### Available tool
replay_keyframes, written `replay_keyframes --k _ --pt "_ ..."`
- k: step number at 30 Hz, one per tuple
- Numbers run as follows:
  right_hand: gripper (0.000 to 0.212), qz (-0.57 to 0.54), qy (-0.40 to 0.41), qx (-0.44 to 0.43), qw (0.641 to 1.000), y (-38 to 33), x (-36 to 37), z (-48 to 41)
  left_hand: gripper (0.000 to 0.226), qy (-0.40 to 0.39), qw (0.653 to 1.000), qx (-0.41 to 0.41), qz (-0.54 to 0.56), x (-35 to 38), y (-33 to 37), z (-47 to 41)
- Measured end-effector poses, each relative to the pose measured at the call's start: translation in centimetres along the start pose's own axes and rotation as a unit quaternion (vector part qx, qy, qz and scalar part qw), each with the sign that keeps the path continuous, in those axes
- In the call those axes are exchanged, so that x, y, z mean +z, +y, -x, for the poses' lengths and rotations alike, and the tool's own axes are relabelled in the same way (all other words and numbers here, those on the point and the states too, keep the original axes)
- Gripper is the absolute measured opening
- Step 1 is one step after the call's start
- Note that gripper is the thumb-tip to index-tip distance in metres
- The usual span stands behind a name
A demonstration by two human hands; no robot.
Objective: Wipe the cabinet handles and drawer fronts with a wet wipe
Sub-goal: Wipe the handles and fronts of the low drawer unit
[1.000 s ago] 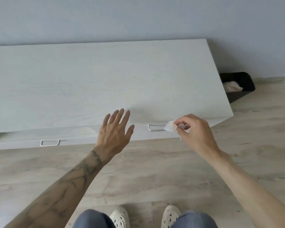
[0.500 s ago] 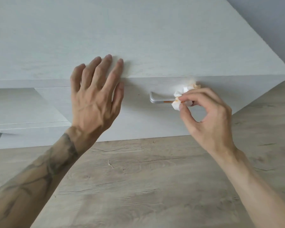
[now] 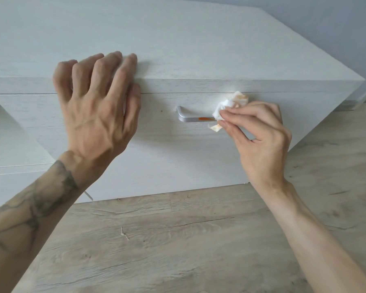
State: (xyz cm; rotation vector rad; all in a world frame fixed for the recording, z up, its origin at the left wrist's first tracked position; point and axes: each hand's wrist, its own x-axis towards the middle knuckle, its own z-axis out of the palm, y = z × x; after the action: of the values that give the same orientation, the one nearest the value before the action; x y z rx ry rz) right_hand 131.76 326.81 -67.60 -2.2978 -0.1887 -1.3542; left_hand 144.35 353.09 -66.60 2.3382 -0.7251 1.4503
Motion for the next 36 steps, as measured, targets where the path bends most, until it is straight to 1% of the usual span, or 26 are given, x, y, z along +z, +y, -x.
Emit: replay_keyframes --k 2,4,7,11,16,19,21,25,30,34,36 --pt "0.013 -0.015 0.005 -0.012 1.0 -0.1 0.7 -0.1 0.04 0.013 1.0 0.001 -0.004 0.4 -0.1 0.1" --pt "0.013 -0.032 -0.006 -0.035 0.999 -0.2 1.3 -0.3 0.04 0.022 1.0 0.0 -0.008 0.6 0.0 0.2" --pt "0.013 -0.028 -0.013 -0.057 0.998 0.4 0.9 -0.4 0.04 0.033 0.999 -0.004 -0.015 1.0 0.0 0.1" --pt "0.013 -0.035 0.012 -0.023 0.999 0.1 1.1 0.2 0.04 0.042 0.999 -0.008 -0.023 1.3 0.1 0.1" --pt "0.013 -0.036 -0.004 -0.069 0.997 -0.3 2.1 -0.3 0.041 0.043 0.999 -0.006 -0.029 1.5 0.1 0.1" --pt "0.013 -0.036 0.009 -0.037 0.999 0.1 1.6 0.2 0.041 0.045 0.999 -0.007 -0.028 1.5 0.1 0.1" --pt "0.013 -0.042 0.012 -0.031 0.999 -0.7 2.4 0.3 0.041 0.048 0.998 -0.009 -0.029 1.5 0.1 0.1" --pt "0.013 -0.045 -0.012 -0.083 0.995 -0.6 2.7 -0.6 0.041 0.048 0.998 -0.008 -0.029 1.5 0.2 0.0" --pt "0.012 -0.041 0.011 -0.028 0.999 -0.7 2.5 0.2 0.04 0.043 0.998 -0.013 -0.034 1.4 0.3 0.1" --pt "0.012 -0.032 -0.016 -0.069 0.997 -1.0 2.8 -0.6 0.04 0.041 0.999 -0.01 -0.032 1.4 0.3 0.0" --pt "0.011 -0.027 -0.012 -0.055 0.998 -0.3 1.9 -0.4 0.04 0.04 0.999 -0.011 -0.033 1.4 0.3 0.0"
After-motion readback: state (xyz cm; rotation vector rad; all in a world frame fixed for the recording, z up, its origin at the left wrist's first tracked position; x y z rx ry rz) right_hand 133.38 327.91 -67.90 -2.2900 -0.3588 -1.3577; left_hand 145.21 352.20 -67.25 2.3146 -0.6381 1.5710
